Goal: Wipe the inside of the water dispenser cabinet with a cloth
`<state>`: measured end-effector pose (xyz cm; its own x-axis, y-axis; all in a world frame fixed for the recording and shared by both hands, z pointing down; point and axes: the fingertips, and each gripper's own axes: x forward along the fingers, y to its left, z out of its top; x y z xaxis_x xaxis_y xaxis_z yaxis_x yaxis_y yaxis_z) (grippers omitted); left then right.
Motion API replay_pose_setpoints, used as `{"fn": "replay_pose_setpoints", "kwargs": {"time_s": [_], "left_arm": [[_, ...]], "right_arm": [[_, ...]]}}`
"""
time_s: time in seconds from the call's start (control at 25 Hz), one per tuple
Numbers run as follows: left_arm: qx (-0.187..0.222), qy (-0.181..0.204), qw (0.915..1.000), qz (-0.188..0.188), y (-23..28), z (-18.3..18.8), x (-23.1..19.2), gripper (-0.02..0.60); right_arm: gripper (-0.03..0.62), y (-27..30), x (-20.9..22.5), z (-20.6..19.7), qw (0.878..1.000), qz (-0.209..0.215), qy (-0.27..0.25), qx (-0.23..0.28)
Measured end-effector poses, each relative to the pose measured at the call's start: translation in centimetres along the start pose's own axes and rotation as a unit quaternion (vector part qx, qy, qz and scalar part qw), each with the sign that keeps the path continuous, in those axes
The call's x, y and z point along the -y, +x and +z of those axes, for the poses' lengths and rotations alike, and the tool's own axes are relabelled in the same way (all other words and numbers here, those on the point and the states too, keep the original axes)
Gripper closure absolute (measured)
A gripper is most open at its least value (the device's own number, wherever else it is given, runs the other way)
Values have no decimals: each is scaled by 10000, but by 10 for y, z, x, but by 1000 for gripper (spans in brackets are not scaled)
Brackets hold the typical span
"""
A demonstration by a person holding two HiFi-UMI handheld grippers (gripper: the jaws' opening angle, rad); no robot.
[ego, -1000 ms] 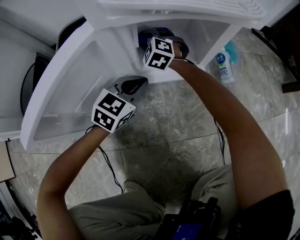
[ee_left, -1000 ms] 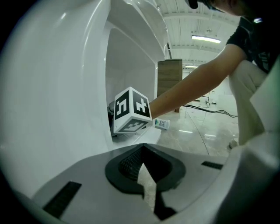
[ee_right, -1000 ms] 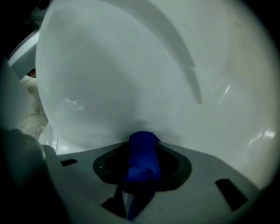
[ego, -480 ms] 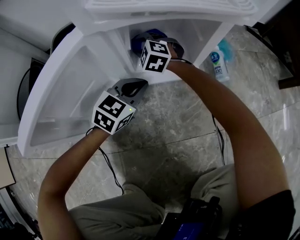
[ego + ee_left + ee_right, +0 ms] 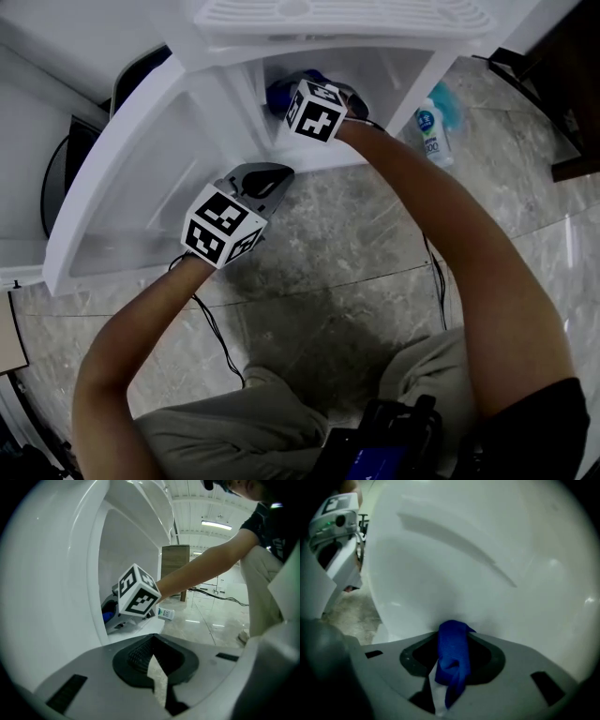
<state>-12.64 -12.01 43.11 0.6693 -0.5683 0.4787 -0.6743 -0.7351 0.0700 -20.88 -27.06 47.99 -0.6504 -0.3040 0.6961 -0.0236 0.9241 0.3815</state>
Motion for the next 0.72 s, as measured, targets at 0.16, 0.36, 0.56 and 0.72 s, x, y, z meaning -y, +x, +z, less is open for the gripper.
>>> {"fn": "replay_pose_setpoints", "kwargs": {"time_s": [0.16,0.36,0.56,0.72], "left_arm": [[-69,71,10000,-6,2,0,4,575],[7,299,9994,-180,11,18,21,575],[32,563,9979,-326,15,30,36,575],[1,609,9976,-338,12,30,41,575]], "right_arm": [[461,-31,-15,9,9860,533,1339,844],[461,-81,22,30,9686,-237,1872,1617],[461,-137,58,74,9194,-1016,2508,2854],[461,-172,62,110,8934,-1515,2356,3513]]}}
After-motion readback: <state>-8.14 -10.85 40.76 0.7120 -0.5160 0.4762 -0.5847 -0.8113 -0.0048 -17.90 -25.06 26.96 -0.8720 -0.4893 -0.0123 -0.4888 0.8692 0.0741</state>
